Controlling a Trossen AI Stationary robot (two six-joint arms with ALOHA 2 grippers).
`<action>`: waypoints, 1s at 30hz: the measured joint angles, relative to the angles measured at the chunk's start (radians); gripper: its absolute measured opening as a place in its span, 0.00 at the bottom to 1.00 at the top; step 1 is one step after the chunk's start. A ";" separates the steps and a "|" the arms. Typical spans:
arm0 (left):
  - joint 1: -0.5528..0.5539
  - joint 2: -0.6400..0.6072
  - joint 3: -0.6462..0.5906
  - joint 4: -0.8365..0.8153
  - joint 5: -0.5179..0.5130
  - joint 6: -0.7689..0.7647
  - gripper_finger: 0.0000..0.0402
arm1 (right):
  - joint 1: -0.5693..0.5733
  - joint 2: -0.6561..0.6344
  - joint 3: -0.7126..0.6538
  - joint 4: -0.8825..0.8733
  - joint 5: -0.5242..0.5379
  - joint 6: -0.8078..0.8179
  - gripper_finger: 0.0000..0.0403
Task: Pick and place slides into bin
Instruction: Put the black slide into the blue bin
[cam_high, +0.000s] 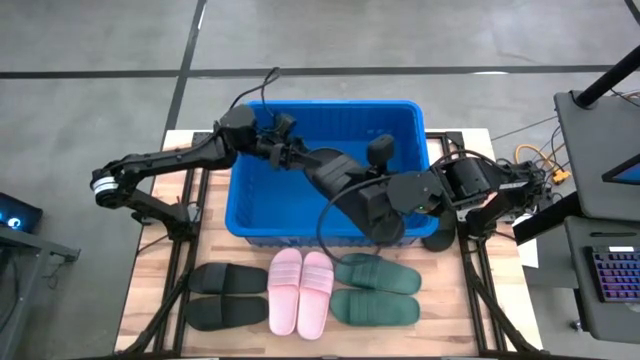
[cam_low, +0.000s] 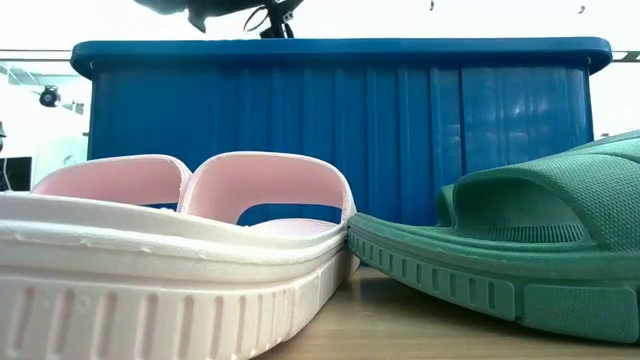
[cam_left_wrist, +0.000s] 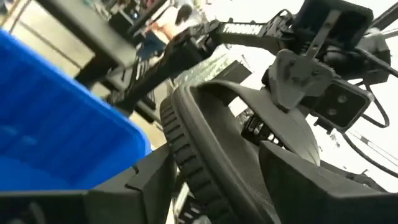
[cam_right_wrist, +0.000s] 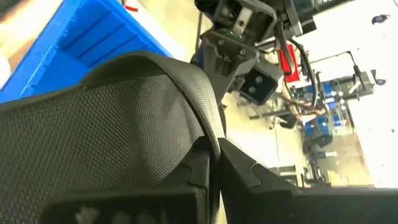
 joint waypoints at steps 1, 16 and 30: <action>0.006 0.000 0.000 0.015 0.000 0.002 0.53 | 0.000 0.000 0.000 -0.003 0.004 0.009 0.02; 0.140 0.000 0.004 0.082 0.010 0.015 0.54 | -0.005 -0.005 0.000 -0.055 0.107 0.174 0.02; 0.239 -0.122 0.002 0.125 0.058 0.192 0.54 | -0.119 -0.007 -0.044 -0.273 0.166 0.538 0.02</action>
